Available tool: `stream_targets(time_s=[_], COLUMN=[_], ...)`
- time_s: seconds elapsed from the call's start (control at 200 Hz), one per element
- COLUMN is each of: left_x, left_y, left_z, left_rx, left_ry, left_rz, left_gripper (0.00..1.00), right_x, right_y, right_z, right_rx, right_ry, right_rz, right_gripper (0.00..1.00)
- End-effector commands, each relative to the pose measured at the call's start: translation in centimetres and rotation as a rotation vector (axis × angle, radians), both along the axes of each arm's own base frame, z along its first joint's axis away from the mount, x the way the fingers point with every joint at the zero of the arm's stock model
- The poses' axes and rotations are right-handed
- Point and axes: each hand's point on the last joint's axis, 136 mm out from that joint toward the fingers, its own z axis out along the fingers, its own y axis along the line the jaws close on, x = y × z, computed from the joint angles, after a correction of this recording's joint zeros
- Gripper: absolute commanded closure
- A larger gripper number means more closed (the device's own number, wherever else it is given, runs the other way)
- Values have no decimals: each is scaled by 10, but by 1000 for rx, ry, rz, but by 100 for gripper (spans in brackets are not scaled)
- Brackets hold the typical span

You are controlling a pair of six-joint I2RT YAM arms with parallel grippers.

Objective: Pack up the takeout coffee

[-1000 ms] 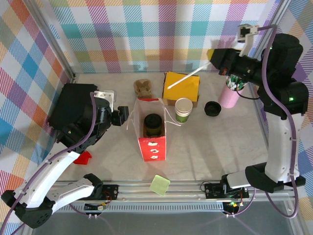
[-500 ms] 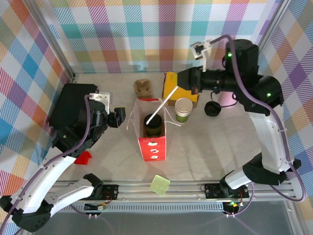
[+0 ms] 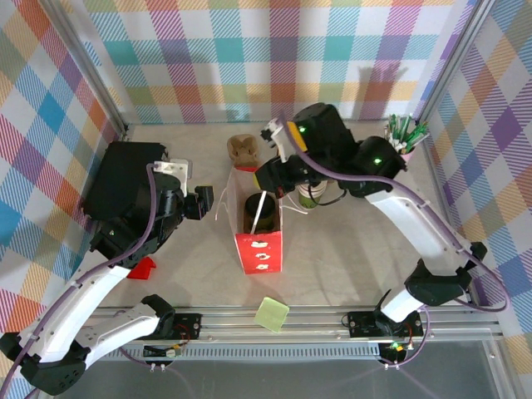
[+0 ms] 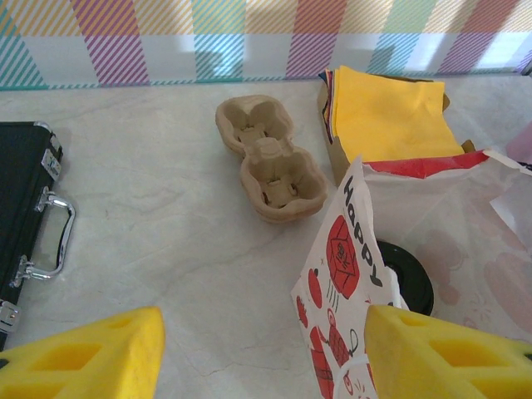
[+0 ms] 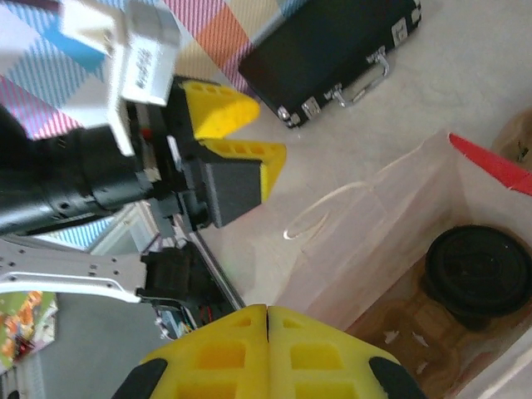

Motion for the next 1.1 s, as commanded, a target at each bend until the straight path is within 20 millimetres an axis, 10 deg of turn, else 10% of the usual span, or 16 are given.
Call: stream_targets(time_s=[0.0,0.385,0.545,0.74,1.095], left_x=[-2,-2,-2,-2,-1], left_y=[7,6,6,7,8], left_z=[-4,-11,-11,-10,-5], left_rx=[3,1,3,8,13], left_ry=[8,22,23,22,17], left_rz=[25,22,24,28,30], left_gripper=[35,36,35,35,35], right_x=[1,-6,-6,-2,19], right_y=[13,41,49,47,23], right_z=[-13,-73,-82,-67,-13], right_rx=[-32,-189,-204,-181,-165], right_ry=[-49,-66,-55,-101,-328], right_rz=[31,86,101,79,-21], right_gripper=[100,100,83,57,45])
